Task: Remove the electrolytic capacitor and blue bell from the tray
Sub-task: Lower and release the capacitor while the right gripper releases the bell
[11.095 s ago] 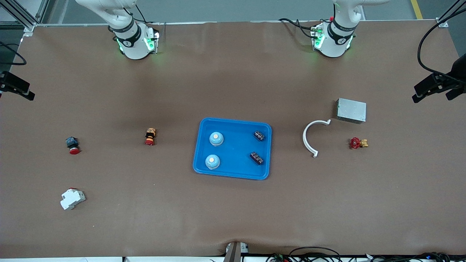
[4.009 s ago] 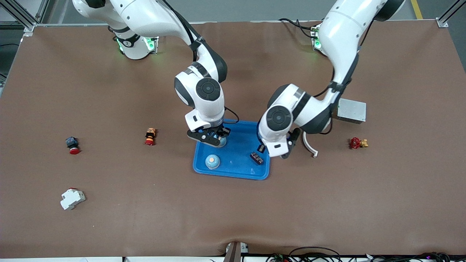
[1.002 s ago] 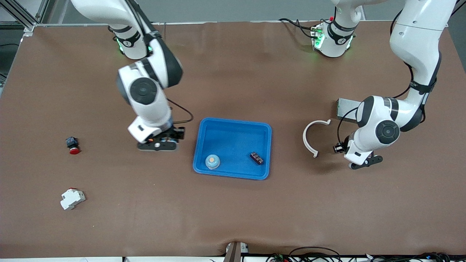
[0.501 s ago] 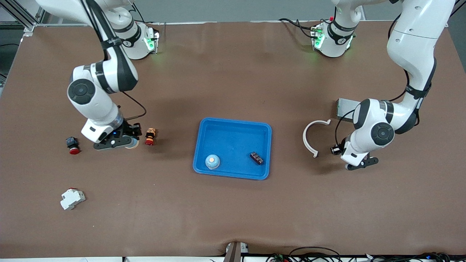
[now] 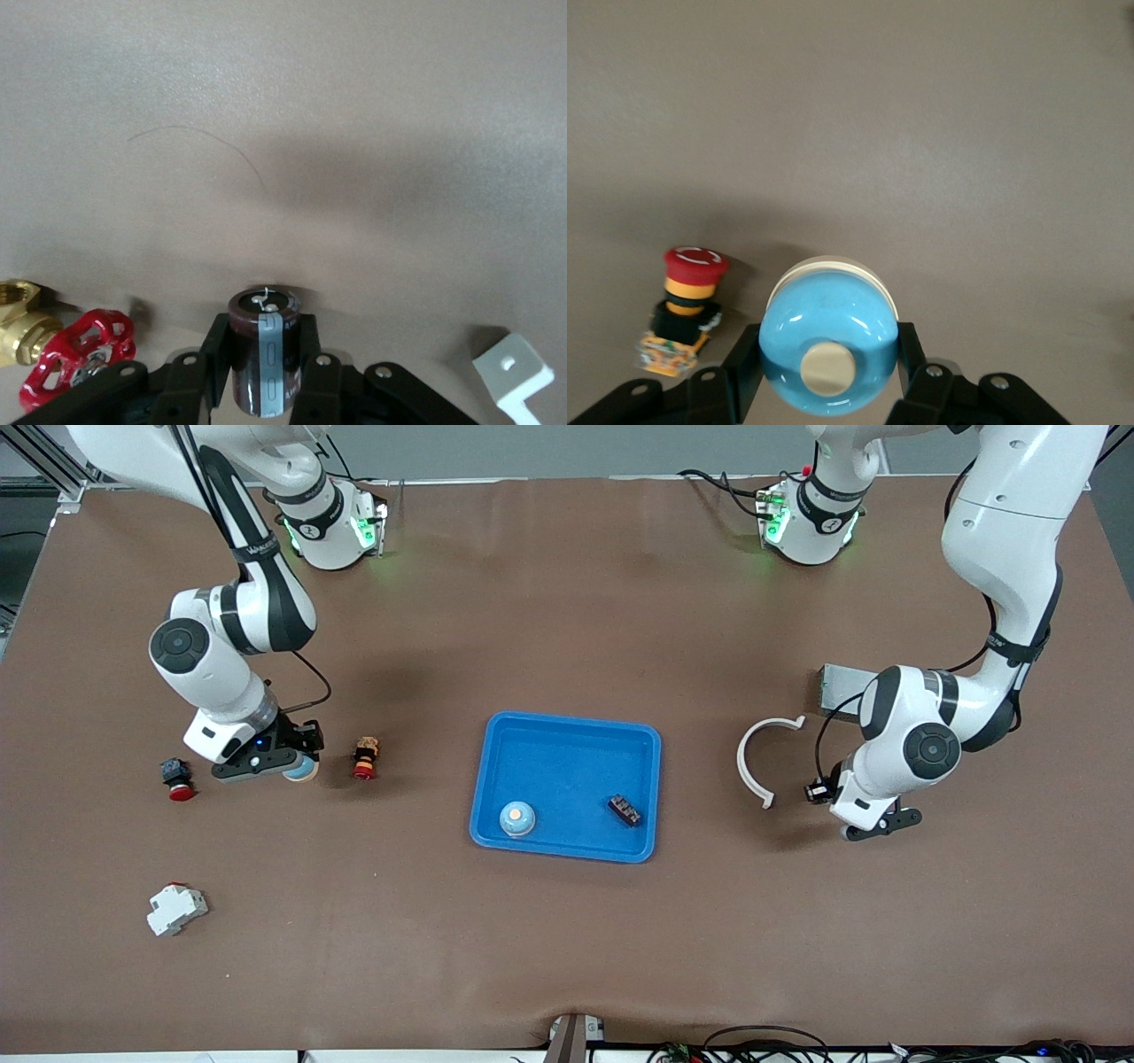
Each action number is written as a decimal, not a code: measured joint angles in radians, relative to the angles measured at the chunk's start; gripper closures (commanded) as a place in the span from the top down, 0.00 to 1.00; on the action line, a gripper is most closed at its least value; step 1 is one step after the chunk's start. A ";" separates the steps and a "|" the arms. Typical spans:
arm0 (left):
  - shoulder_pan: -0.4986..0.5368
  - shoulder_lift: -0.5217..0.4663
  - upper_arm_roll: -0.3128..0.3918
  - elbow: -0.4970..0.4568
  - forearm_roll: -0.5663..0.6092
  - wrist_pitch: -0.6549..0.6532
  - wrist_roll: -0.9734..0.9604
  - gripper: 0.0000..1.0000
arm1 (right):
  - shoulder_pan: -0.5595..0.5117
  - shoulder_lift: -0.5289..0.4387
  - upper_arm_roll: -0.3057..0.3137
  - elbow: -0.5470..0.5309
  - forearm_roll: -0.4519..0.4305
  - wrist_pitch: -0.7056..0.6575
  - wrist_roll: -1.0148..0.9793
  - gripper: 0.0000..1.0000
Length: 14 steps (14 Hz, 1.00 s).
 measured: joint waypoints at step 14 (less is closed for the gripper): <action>-0.001 -0.172 -0.081 0.130 -0.150 -0.416 -0.187 1.00 | -0.083 0.144 0.002 -0.054 0.000 0.180 -0.067 0.00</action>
